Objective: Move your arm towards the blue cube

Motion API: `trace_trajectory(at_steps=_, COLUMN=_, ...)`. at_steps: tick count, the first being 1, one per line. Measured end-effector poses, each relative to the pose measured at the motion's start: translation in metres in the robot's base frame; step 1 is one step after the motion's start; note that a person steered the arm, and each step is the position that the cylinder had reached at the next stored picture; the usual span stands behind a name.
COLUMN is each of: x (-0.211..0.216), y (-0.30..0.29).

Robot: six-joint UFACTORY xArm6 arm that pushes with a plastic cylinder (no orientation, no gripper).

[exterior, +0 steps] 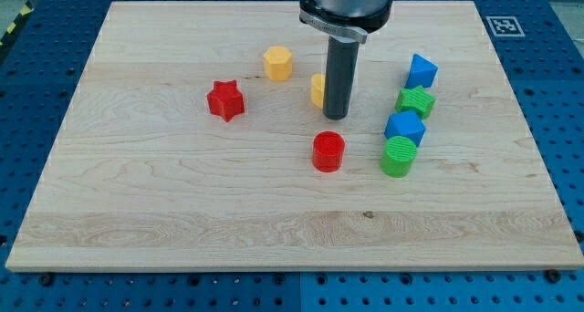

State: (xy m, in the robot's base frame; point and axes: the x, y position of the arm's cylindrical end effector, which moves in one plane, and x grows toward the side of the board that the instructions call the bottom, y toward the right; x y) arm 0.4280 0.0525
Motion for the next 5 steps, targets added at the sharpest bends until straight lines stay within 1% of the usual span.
trace_trajectory(at_steps=2, x=0.002, y=0.024)
trace_trajectory(at_steps=5, x=0.026, y=0.087)
